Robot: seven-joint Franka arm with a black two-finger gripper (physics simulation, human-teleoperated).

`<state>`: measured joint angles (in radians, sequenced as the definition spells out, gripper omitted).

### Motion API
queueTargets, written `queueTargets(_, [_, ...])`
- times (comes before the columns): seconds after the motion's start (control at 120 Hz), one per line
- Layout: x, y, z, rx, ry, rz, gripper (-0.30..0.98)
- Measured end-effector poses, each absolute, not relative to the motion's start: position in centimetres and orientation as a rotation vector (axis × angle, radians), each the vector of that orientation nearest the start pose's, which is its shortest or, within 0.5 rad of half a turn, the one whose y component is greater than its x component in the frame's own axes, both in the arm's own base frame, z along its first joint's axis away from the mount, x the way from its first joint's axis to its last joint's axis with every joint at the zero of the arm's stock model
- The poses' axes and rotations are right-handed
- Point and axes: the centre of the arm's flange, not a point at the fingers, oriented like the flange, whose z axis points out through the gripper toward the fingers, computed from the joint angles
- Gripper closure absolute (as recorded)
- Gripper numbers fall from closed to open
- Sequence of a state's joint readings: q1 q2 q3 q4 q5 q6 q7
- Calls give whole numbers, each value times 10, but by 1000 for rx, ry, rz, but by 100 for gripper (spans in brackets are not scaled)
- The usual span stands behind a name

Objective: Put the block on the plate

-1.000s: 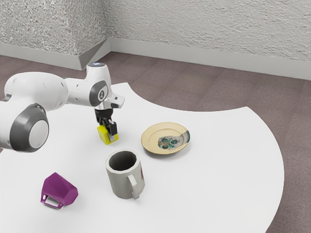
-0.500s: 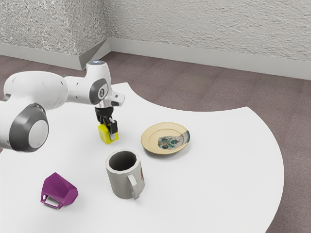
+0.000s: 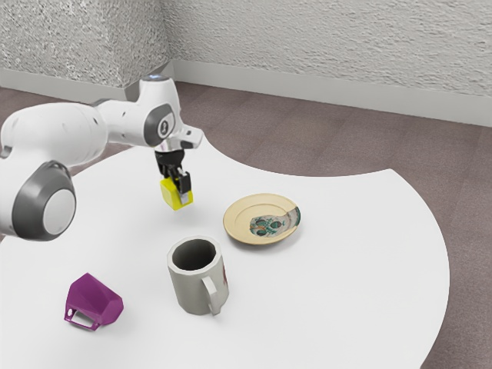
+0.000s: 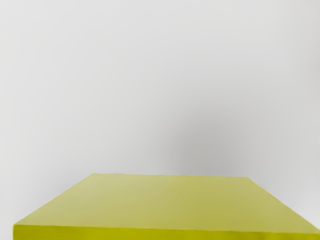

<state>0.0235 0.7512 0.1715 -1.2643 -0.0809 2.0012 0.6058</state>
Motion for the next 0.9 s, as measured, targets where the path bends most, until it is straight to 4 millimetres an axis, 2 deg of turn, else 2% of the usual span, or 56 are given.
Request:
queueTargets(0.208, [739,85,337,-3030,682,29,30])
queueTargets(0.375, [737,51,364,-3033,729,21,30])
queueTargets(0.458, [739,24,372,-3044,778,11,30])
queueTargets(0.667, [736,-62,394,-3063,933,3,30])
queueTargets(0.775, [731,-98,392,-3064,981,21,30])
queueTargets(0.9, [728,-124,382,-3065,1000,52,30])
